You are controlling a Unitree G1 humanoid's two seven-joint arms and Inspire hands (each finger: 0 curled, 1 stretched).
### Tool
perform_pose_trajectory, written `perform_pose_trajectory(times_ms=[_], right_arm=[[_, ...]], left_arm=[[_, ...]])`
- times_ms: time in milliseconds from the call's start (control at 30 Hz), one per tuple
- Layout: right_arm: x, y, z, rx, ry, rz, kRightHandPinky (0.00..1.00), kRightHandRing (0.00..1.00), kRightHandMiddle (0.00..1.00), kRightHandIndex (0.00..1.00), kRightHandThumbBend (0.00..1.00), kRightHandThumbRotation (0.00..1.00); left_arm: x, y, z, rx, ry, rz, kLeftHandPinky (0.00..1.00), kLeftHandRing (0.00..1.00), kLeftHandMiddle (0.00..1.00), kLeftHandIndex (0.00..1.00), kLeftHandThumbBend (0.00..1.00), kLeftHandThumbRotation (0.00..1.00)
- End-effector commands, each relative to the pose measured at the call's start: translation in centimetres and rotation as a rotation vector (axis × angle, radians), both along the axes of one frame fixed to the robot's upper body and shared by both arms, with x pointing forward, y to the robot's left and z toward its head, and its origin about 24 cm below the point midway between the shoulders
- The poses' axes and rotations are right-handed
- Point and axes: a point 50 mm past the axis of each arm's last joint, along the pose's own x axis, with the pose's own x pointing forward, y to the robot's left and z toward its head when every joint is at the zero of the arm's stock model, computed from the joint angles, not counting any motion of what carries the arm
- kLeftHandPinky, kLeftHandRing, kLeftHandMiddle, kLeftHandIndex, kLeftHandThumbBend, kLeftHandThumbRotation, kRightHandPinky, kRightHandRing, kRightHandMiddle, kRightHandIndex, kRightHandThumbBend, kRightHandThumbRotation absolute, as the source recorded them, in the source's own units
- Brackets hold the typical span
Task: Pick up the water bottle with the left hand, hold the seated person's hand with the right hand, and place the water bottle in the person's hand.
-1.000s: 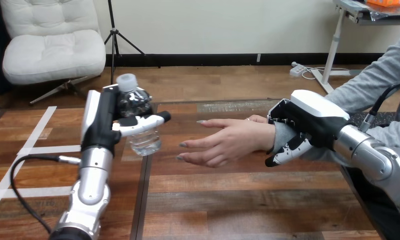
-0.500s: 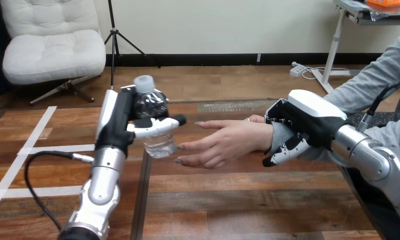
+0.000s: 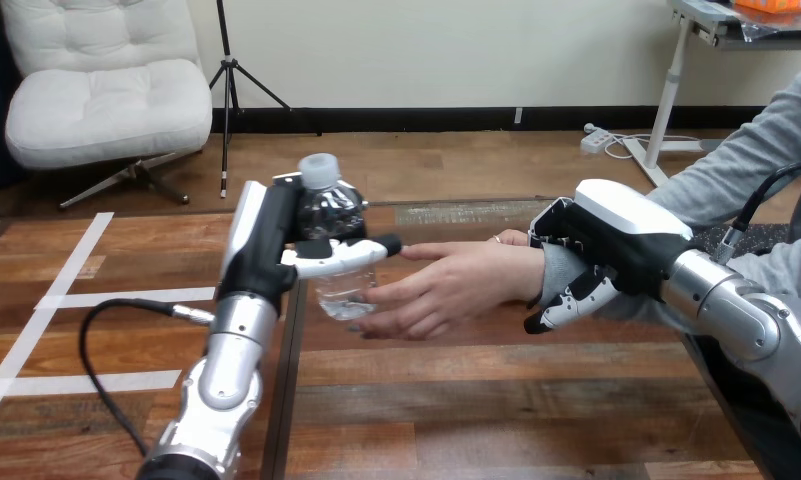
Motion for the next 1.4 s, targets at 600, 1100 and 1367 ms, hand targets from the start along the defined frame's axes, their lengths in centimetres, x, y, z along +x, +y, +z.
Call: perform_pose_trajectory(times_ms=[600, 1100, 1367], right_arm=[[0.6, 0.6, 1.9, 0.058, -0.081, 0.012, 0.22, 0.26, 0.31, 0.31, 0.84, 0.00], [0.6, 0.6, 1.8, 0.056, -0.084, 0.009, 0.22, 0.25, 0.31, 0.31, 0.84, 0.00], [0.6, 0.5, 1.8, 0.052, -0.087, 0.010, 0.22, 0.25, 0.31, 0.31, 0.85, 0.00]], left_arm=[[0.8, -3.2, 3.8, -0.041, -0.141, -0.140, 0.31, 0.37, 0.41, 0.41, 0.73, 0.00], [0.5, -4.3, 3.9, -0.063, -0.139, -0.169, 0.30, 0.36, 0.40, 0.40, 0.75, 0.00], [0.2, -4.7, 4.0, -0.065, -0.141, -0.185, 0.30, 0.36, 0.40, 0.40, 0.74, 0.00]])
